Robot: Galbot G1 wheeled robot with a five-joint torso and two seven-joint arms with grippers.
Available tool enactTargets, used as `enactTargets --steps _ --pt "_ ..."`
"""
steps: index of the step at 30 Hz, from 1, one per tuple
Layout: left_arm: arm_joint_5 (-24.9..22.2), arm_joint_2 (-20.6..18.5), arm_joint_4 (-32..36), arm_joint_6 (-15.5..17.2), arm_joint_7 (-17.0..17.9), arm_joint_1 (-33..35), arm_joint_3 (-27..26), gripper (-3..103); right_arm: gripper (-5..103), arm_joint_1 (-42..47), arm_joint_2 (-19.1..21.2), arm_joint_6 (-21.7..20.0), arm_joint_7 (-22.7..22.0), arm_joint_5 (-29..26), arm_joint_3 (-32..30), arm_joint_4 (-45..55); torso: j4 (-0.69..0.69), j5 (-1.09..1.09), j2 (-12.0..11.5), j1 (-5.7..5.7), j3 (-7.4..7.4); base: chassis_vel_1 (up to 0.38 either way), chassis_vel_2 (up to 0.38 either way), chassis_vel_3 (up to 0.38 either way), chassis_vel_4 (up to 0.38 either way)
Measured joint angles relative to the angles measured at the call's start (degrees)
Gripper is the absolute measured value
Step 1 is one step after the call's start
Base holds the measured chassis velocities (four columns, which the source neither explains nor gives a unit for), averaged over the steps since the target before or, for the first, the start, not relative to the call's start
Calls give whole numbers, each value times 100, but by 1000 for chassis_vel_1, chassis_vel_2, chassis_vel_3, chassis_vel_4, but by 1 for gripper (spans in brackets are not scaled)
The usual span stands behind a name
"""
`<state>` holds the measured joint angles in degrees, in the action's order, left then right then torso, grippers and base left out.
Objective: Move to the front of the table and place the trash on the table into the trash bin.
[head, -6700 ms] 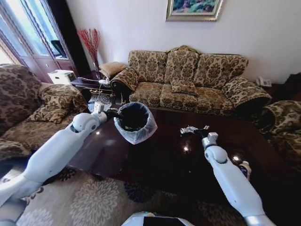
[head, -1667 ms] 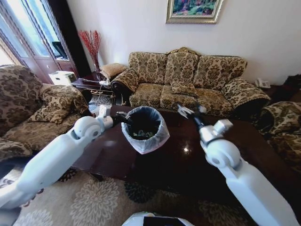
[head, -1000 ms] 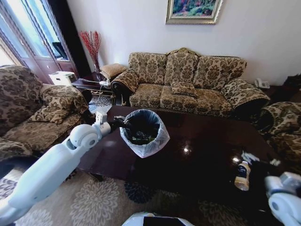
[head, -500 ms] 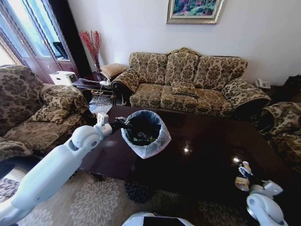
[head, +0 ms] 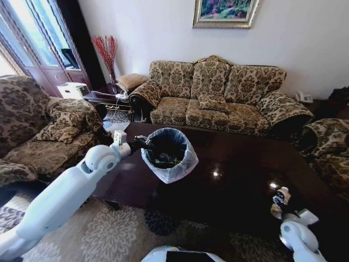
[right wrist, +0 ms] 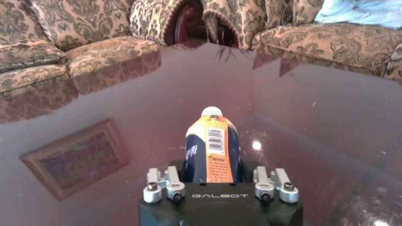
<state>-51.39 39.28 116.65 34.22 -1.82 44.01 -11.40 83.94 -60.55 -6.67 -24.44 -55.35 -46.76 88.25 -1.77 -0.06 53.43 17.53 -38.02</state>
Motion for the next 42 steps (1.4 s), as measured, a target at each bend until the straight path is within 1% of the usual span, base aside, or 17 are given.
enactTargets --steps 2,7,12,13,15,16,20,22,23,25,28,30,31,33,34,36,42 --pt "-1 -1 0 0 0 2 -4 2 48 -15 -28 19 0 39 27 -2 0 -2 0 0 0 0 0 0 0" --pt "-6 7 14 0 3 -4 1 2 42 -45 -53 43 -11 44 61 8 4 -1 0 0 0 0 0 0 0" --pt "-20 -19 59 0 17 -19 20 2 30 -226 -20 480 117 304 17 57 -1 32 -2 0 -3 0 0 0 0" --pt "-20 -30 60 0 33 -40 47 2 27 -372 34 679 279 644 -133 362 -3 26 -3 2 -3 0 0 0 0" --pt "-24 -28 60 2 38 -72 94 2 25 -543 150 722 492 883 -280 982 -2 6 -3 2 -3 0 0 0 0" --pt "-24 -28 60 2 38 -72 94 2 25 -543 150 722 492 883 -280 982 -2 6 -3 2 -3 0 0 0 0" --pt "-23 28 46 9 55 -90 143 2 25 -1024 464 408 853 961 -133 2343 0 8 -3 2 -2 0 0 0 0" --pt "-20 126 5 17 53 -112 189 2 25 -1592 804 111 1112 808 456 3144 -6 4 -3 1 -1 0 0 0 0" --pt "-20 126 5 17 53 -112 189 2 25 -1592 804 111 1112 808 456 3144 -6 4 -3 1 -1 0 0 0 0" --pt "-24 247 -93 50 58 -294 377 2 25 -2111 1198 -152 1620 461 1062 3698 -4 6 -3 1 -2 0 0 0 0" --pt "-38 285 -120 80 52 -378 450 2 25 -2608 1530 -70 2019 194 1807 3830 3 1 -2 2 -2 0 0 0 0" --pt "-45 292 -118 91 45 -391 462 2 25 -3555 1727 298 2515 103 3098 3628 4 8 -3 1 -2 0 0 0 0" --pt "-45 291 -103 95 52 -360 446 2 25 -4195 1723 433 2725 114 3740 3451 3 9 -3 1 -2 0 0 0 0" --pt "-45 290 -93 97 59 -339 432 2 25 -4473 1704 477 2778 105 4033 3397 1 6 -2 2 -2 0 0 0 0" --pt "-45 273 -68 99 73 -268 380 2 25 -5161 1615 493 2801 -60 4813 3319 -3 6 -2 2 -2 0 0 0 0" --pt "-41 257 -67 99 86 -227 348 2 25 -5656 1522 401 2781 -250 5389 3275 -4 3 -2 2 -2 0 0 0 0" --pt "-35 260 -109 100 86 -214 323 2 25 -6022 1370 440 2861 -244 6066 3022 -1 3 -1 1 -1 0 0 0 0"
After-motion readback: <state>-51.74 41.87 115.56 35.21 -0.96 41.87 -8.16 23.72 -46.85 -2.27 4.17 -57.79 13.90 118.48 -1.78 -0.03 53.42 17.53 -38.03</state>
